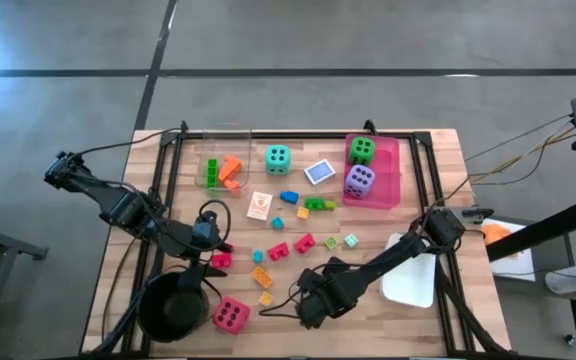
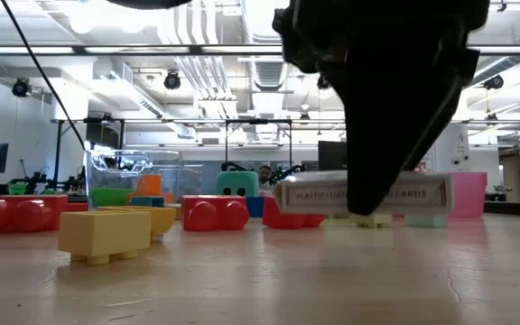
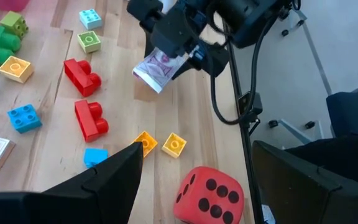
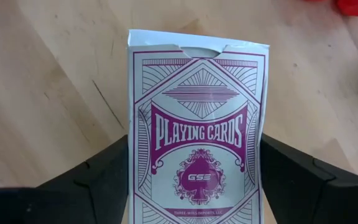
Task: Pick & Place Toys
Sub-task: Put the purple deck of cards into the white bin
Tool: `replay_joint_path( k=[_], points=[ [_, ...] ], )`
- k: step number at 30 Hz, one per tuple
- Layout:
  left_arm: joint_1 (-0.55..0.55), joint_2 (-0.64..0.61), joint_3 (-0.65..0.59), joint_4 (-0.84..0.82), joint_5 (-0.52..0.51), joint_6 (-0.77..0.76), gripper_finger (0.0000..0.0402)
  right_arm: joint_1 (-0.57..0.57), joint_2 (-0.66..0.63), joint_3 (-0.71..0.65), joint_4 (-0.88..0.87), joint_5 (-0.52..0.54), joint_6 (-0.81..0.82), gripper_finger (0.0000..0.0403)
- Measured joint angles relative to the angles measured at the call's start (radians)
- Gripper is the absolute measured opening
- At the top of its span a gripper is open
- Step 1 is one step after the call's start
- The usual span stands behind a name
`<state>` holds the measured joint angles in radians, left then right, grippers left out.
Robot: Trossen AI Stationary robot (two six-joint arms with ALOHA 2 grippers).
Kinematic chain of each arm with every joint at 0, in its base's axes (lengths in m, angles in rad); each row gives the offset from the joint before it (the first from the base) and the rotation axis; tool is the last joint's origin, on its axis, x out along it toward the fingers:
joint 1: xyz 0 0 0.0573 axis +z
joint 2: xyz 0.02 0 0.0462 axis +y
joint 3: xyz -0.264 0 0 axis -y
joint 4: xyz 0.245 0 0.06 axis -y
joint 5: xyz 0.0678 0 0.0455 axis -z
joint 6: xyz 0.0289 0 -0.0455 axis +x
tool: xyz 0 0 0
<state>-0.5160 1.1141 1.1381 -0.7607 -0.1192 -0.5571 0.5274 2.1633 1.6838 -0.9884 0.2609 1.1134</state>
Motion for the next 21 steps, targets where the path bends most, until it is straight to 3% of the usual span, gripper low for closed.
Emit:
replay_joint_path(
  k=[9, 21],
  points=[
    [0.000, 0.000, 0.000, 0.000, 0.000, 0.000, 0.0303, 0.000, -0.113, -0.097, -0.002, 0.032, 0.144, 0.0281],
    [0.000, 0.000, 0.000, 0.001, 0.000, 0.000, 0.0303, 0.028, -0.404, -0.363, 0.002, 0.119, 0.440, 0.0281]
  ],
)
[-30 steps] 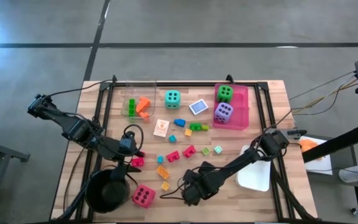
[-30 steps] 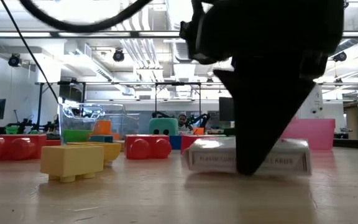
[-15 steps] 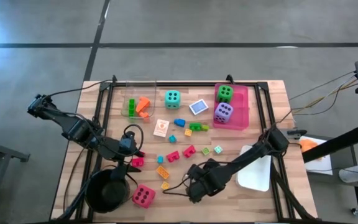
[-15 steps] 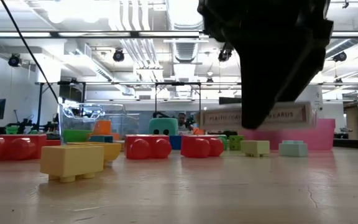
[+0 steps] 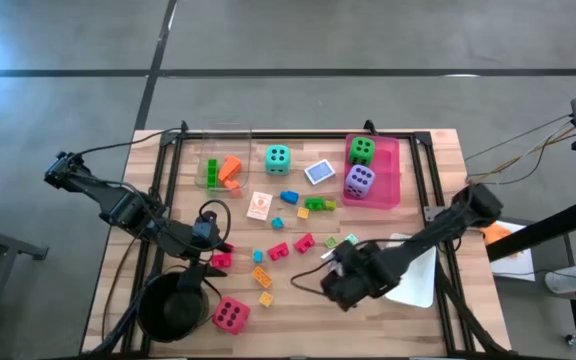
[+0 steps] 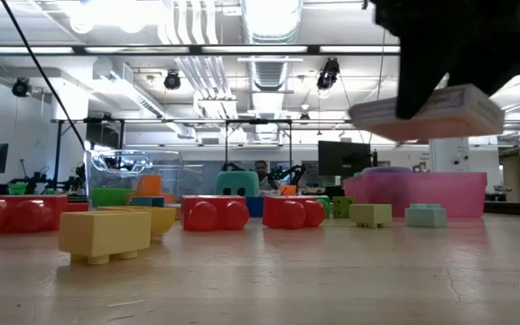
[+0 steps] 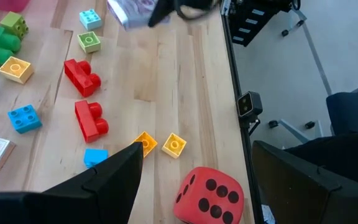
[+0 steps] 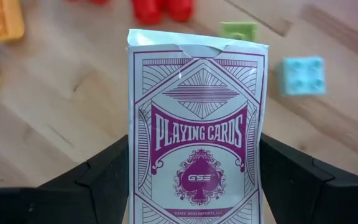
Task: Pick & Place Toys
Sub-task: Put the purple deck of cards into the white bin
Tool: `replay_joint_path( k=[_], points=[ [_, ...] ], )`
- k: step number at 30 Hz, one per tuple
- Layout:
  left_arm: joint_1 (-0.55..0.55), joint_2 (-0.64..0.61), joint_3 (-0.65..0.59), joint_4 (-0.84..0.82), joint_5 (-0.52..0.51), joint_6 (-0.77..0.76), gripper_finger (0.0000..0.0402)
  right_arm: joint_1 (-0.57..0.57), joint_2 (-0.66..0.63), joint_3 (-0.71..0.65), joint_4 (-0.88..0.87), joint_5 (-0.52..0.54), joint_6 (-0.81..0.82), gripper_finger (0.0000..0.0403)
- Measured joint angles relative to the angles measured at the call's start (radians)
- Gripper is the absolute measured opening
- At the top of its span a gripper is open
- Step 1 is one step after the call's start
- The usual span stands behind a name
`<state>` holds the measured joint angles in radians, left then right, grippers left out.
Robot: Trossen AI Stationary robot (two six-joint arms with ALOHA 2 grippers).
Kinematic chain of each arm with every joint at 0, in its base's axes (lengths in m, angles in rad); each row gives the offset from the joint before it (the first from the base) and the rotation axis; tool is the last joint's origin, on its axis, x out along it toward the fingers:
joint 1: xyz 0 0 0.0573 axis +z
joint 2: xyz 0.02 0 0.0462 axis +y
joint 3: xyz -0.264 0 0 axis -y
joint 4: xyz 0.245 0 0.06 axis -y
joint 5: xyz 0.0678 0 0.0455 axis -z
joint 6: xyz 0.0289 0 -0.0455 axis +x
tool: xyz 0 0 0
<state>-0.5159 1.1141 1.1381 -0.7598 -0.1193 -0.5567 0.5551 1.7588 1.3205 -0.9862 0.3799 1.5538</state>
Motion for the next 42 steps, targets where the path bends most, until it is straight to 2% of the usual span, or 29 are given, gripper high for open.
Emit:
replay_joint_path(
  k=[8, 13, 23, 35, 42],
  points=[
    [0.000, 0.000, 0.000, 0.000, 0.000, 0.000, 0.0303, 0.009, -0.143, -0.119, -0.018, 0.023, 0.181, 0.0281],
    [0.000, 0.000, 0.000, 0.000, 0.000, 0.000, 0.0303, 0.009, -0.186, -0.145, -0.119, 0.016, 0.277, 0.0281],
    [0.000, 0.000, 0.000, 0.000, 0.000, -0.001, 0.0303, 0.010, -0.201, -0.100, -0.311, -0.045, 0.397, 0.0281],
    [0.000, 0.000, 0.000, 0.000, 0.000, -0.020, 0.0303, 0.056, -0.201, -0.099, -0.416, -0.129, 0.585, 0.0280],
    [0.000, 0.000, 0.000, 0.000, 0.000, -0.044, 0.0303, 0.110, -0.201, -0.100, -0.435, -0.173, 0.628, 0.0279]
  ],
)
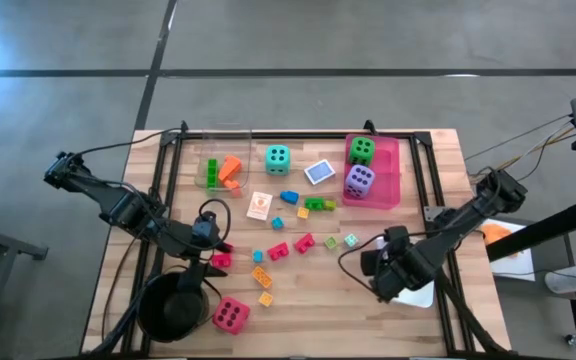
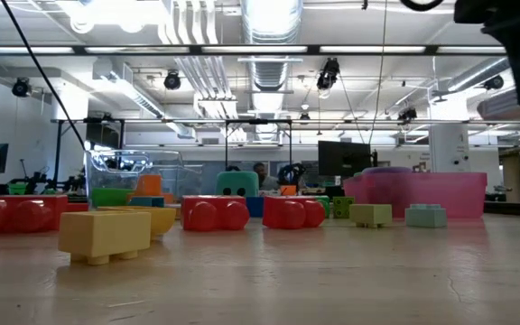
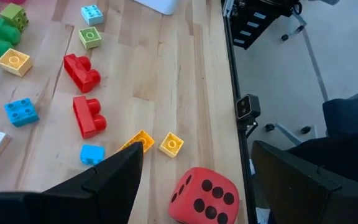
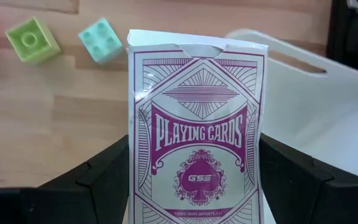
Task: Pick & Place Toys
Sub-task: Put the purple deck of cards into the white bin
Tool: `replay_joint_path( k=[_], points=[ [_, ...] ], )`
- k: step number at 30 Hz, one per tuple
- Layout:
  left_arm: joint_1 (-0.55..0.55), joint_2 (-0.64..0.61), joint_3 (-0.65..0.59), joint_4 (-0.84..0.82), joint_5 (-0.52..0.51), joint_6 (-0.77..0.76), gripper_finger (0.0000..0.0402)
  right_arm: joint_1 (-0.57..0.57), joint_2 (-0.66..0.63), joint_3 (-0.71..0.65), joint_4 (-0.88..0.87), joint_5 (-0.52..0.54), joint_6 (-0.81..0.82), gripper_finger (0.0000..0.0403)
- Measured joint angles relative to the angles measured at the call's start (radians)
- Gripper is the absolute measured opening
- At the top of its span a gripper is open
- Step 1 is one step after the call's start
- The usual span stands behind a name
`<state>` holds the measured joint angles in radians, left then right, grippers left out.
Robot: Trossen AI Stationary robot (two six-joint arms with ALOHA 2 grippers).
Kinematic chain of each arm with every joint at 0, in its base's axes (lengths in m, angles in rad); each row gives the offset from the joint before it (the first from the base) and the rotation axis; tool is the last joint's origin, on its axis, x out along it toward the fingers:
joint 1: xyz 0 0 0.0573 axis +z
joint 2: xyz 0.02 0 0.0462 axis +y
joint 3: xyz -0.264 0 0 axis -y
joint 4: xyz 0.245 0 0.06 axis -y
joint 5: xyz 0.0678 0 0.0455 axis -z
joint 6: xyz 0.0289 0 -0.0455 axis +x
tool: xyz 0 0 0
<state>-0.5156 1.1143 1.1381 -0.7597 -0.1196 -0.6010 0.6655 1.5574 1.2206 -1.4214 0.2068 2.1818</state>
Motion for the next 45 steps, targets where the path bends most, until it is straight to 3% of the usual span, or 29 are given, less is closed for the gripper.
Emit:
replay_joint_path(
  k=[13, 23, 38, 45],
  points=[
    [0.000, 0.000, 0.000, 0.007, 0.000, -0.085, 0.0303, 0.103, 0.000, -0.051, 0.001, -0.077, 0.098, 0.0279],
    [0.000, -0.001, 0.004, 0.061, 0.000, -0.129, 0.0303, 0.103, 0.002, -0.175, 0.154, -0.087, 0.096, 0.0279],
    [0.000, -0.001, 0.008, 0.068, 0.000, -0.160, 0.0303, 0.147, -0.045, -0.301, 0.266, -0.103, 0.064, 0.0279],
    [0.000, -0.001, 0.008, 0.068, 0.000, -0.164, 0.0303, 0.149, -0.043, -0.329, 0.313, -0.102, -0.027, 0.0279]
  ],
)
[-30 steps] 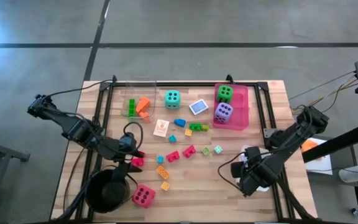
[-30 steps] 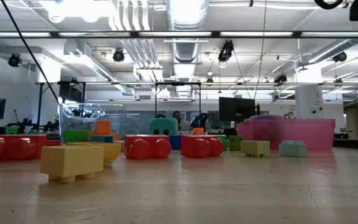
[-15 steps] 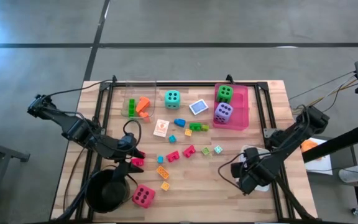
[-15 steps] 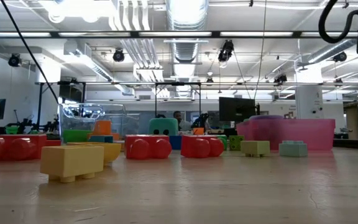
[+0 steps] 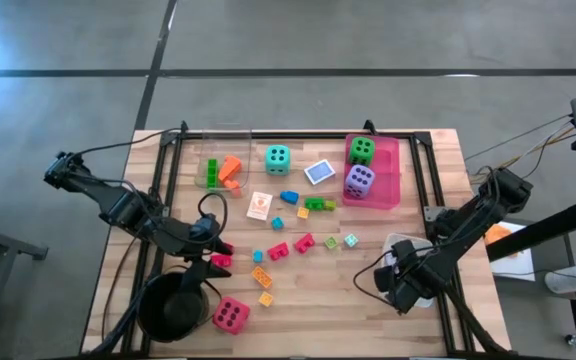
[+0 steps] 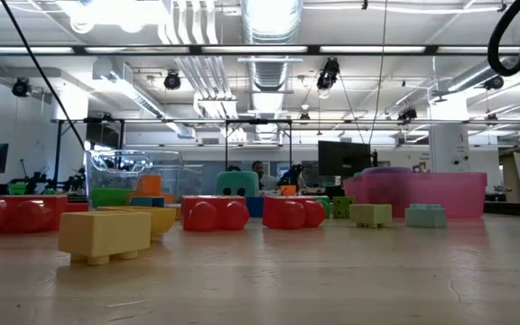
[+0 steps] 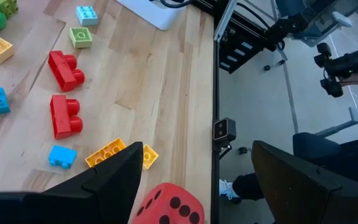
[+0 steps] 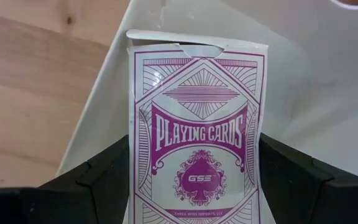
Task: Pick & Place Toys
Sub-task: Put the purple deck of cards into the white bin
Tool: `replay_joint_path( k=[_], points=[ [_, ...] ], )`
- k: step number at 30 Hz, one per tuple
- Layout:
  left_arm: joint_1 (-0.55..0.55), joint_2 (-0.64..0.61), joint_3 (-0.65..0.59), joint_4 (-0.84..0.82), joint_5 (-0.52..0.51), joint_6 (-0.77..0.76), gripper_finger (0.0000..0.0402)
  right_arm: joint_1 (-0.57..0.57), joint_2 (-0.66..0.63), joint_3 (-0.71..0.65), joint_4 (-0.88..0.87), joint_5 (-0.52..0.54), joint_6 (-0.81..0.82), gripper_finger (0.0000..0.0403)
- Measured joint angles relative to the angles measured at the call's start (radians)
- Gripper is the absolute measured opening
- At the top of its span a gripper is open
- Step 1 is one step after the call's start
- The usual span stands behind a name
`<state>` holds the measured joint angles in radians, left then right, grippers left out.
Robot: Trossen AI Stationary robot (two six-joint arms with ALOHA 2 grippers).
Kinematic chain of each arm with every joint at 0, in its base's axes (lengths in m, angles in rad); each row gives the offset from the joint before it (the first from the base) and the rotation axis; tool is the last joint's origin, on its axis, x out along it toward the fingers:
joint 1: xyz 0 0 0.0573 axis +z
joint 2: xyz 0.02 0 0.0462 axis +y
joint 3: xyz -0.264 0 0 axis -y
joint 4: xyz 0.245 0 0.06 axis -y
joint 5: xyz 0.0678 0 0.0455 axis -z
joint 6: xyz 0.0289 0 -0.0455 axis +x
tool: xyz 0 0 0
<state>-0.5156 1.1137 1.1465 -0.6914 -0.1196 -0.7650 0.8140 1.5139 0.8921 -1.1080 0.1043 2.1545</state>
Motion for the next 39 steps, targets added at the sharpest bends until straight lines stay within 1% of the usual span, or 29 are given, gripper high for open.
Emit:
replay_joint_path(
  k=[10, 16, 30, 32, 37, 39],
  points=[
    [0.000, 0.000, 0.000, 0.000, 0.000, -0.003, 0.0303, 0.000, 0.000, -0.060, 0.100, 0.000, -0.020, 0.0279],
    [0.000, 0.000, 0.000, 0.000, 0.000, -0.003, 0.0303, 0.000, 0.000, -0.065, 0.109, -0.001, -0.059, 0.0279],
    [0.000, 0.001, 0.000, 0.000, -0.008, -0.004, 0.0303, 0.000, 0.000, -0.065, 0.122, -0.009, -0.091, 0.0279],
    [0.000, 0.001, 0.000, 0.000, -0.012, -0.004, 0.0303, 0.000, 0.000, -0.065, 0.121, -0.009, -0.091, 0.0294],
    [0.000, 0.001, 0.000, 0.000, -0.012, -0.006, 0.0303, 0.000, 0.000, -0.064, 0.121, -0.009, -0.092, 0.0357],
    [0.000, 0.001, 0.000, 0.000, -0.011, -0.010, 0.0303, 0.000, 0.000, -0.064, 0.121, -0.009, -0.095, 0.0372]
  ],
)
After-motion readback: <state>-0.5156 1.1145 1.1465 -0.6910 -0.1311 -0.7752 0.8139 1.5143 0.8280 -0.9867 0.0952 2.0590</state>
